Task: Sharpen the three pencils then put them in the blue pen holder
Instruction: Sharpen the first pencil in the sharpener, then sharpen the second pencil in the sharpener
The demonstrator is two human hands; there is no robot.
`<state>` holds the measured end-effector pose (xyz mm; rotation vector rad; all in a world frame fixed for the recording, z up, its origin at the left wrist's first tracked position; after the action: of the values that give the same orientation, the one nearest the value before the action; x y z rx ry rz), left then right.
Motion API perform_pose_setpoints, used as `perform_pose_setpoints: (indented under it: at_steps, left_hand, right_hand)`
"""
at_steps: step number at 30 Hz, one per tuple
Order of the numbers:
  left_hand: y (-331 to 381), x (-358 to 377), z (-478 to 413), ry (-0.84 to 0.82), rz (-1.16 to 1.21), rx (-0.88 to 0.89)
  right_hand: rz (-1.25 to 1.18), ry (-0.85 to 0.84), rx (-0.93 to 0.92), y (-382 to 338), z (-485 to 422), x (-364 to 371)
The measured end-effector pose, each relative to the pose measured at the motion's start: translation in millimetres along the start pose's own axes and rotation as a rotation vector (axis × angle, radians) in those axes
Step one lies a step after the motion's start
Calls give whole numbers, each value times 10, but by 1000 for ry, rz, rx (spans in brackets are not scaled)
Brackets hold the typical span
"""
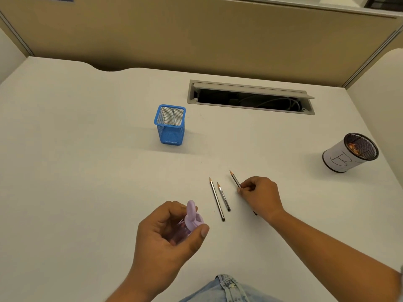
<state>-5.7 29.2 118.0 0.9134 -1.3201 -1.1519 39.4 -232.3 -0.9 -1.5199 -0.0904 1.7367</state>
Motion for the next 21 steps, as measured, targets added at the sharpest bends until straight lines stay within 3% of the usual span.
perform_pose_setpoints:
  at_steps: [21]
  left_hand:
    - [-104, 107, -152, 5, -52, -80]
  right_hand:
    - [-19, -20, 40, 72, -171, 57]
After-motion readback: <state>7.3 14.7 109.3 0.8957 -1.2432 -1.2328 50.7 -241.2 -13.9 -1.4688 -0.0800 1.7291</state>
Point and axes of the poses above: each hand's wrist, its own z-axis away from the middle knuckle, its own x-axis out of the palm, y = z × x, the point moved 4 cm from there along -z, towards the middle knuckle, and after that the axes turned 9 degrees about z, right-handed, at the moved point
